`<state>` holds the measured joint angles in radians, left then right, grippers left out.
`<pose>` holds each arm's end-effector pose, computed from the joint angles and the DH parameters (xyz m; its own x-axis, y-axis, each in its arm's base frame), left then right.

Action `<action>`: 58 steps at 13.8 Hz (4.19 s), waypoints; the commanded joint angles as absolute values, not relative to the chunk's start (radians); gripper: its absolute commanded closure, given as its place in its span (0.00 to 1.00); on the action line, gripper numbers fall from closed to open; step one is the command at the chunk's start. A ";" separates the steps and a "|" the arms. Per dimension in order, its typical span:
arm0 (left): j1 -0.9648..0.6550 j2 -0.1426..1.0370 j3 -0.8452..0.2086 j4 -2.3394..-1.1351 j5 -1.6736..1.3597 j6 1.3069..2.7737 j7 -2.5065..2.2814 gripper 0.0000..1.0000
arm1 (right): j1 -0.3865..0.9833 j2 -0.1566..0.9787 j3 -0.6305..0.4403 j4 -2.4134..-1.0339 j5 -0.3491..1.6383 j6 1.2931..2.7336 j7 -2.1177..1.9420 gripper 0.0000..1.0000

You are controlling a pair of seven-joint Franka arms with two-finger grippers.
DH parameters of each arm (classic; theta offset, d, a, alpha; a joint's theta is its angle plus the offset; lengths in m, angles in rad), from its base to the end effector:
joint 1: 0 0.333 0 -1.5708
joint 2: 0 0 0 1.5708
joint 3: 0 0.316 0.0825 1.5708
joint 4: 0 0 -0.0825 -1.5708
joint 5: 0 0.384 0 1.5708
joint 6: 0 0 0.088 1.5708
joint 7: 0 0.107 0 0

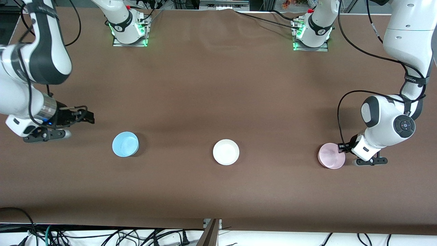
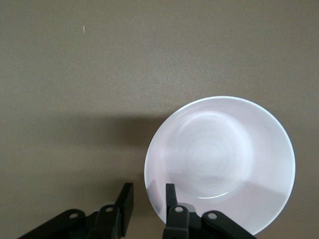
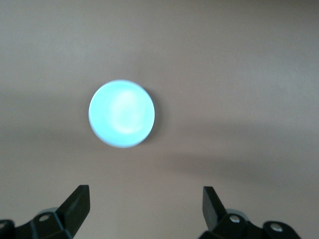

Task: Stack pink and blue bowls on white bowl
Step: 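Reach the right gripper down to the light blue bowl rim, then grasp the pink bowl with the left gripper while the right gripper grasps the blue bowl, then carry the pink bowl with the left gripper onto the white bowl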

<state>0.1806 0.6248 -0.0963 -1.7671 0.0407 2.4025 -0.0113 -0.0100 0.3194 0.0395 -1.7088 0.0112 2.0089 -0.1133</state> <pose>0.6604 0.0613 0.2118 0.9963 0.0843 0.0137 0.0838 -0.9961 0.0286 0.6442 0.0175 0.4030 0.9906 0.1358 -0.0165 0.1354 -0.9905 -0.0245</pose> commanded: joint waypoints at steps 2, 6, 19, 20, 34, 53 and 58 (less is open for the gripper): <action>0.184 0.612 -0.101 -1.781 0.055 2.402 -0.003 0.75 | -0.003 0.414 0.049 -1.885 0.025 2.352 -0.088 0.00; 0.183 0.612 -0.101 -1.779 0.055 2.402 0.000 0.79 | 0.009 0.517 0.049 -1.879 0.025 2.437 -0.054 0.01; 0.172 0.614 -0.101 -1.766 0.055 2.407 0.002 1.00 | 0.006 0.594 0.049 -1.824 0.025 2.454 -0.051 0.18; 0.172 0.614 -0.101 -1.763 0.054 2.408 0.002 1.00 | 0.006 0.600 0.049 -1.818 0.025 2.454 -0.051 0.23; -0.036 0.558 -0.114 -1.724 -0.005 2.396 -0.446 1.00 | 0.006 0.607 0.051 -1.790 0.075 2.442 -0.060 1.00; -0.463 0.627 -0.112 -1.568 -0.006 2.401 -1.290 1.00 | -0.006 0.479 0.029 -1.280 0.063 1.617 -0.061 1.00; -0.517 0.675 -0.112 -1.516 -0.005 2.402 -1.385 1.00 | 0.002 0.471 0.038 -1.261 0.071 1.609 -0.058 1.00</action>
